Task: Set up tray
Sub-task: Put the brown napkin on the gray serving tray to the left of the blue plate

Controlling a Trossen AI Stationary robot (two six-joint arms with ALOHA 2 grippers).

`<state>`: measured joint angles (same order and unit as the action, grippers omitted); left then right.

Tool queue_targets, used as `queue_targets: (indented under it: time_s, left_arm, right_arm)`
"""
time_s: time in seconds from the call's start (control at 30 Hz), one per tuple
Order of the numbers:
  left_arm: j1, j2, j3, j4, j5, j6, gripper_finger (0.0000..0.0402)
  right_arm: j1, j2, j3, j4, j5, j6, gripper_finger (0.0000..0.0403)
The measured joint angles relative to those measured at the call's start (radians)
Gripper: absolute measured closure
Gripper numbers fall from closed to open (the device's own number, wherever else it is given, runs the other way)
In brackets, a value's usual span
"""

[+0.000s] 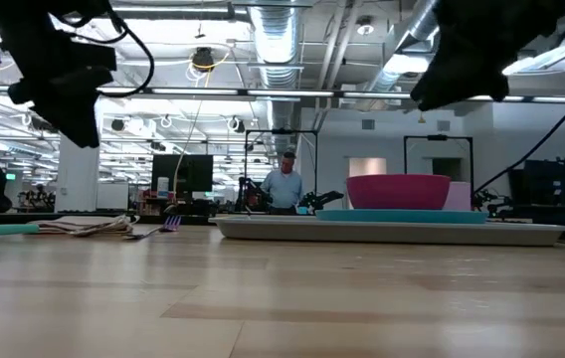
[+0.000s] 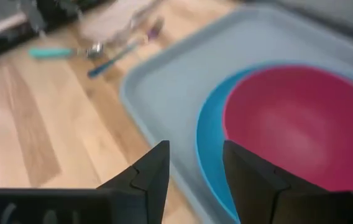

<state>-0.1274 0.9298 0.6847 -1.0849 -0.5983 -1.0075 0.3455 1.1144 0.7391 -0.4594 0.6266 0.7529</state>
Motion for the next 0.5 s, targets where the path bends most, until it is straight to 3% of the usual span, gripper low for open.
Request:
queue_targets:
  time_s: [0.1,0.27,0.5]
  left_arm:
    - [0.018,0.018,-0.014,0.023,0.001,-0.054,0.0264]
    - [0.083,0.052,-0.022,0.039,0.087,-0.115,0.0264]
    - [0.18,0.16,-0.023,0.109,0.07,-0.12,0.0264]
  right_arm:
    - [0.056,0.013,-0.001,0.014,0.118,0.058,0.0259]
    - [0.133,0.084,0.001,0.038,0.249,0.138,0.0261]
    - [0.145,0.145,0.012,0.043,0.276,0.016,0.0256]
